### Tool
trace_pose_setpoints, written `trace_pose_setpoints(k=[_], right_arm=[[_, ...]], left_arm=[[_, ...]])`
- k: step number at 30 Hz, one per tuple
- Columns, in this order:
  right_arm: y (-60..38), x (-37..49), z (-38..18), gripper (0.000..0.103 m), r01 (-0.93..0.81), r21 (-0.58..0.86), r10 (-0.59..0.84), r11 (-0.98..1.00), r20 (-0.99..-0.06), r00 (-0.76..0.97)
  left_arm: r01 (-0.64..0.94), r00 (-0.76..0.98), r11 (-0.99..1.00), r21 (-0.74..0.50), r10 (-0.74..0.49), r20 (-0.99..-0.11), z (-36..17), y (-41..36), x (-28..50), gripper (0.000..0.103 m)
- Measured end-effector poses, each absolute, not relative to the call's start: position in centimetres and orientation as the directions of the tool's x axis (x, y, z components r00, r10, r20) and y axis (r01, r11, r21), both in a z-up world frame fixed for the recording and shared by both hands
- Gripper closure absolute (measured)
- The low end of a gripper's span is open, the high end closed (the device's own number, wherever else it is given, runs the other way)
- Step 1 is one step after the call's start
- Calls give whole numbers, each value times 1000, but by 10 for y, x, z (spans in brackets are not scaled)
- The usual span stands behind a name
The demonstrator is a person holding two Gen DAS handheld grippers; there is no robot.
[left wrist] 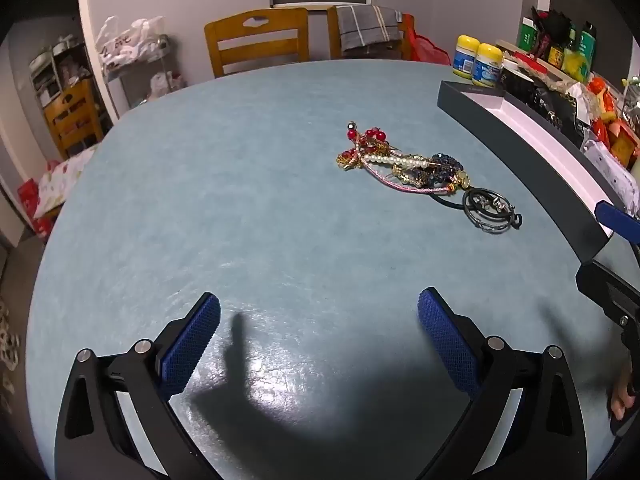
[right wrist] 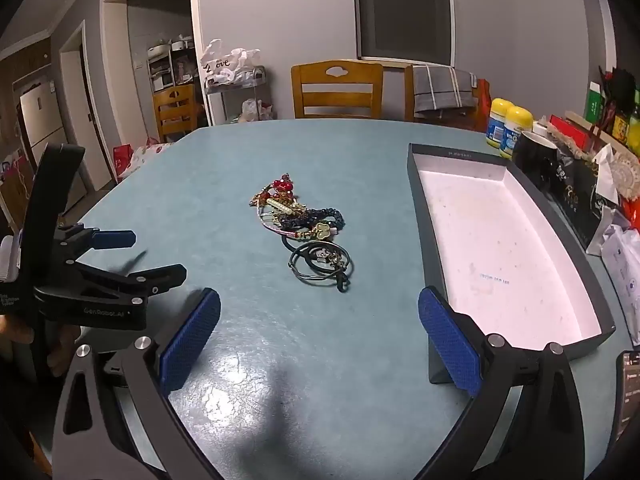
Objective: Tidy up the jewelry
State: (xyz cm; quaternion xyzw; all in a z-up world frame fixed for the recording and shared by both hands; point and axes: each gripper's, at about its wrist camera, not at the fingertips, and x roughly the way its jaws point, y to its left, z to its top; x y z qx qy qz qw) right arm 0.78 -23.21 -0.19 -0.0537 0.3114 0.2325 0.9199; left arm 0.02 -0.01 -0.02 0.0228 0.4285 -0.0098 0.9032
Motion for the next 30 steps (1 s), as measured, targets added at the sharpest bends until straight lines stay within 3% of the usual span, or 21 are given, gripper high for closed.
trace_pose_setpoints(k=[30], right_arm=[[-235, 9, -5, 5, -461, 67, 406, 885, -596, 693]], left_arm=[[38, 632, 999, 22, -7, -775, -6, -2, 3, 3]])
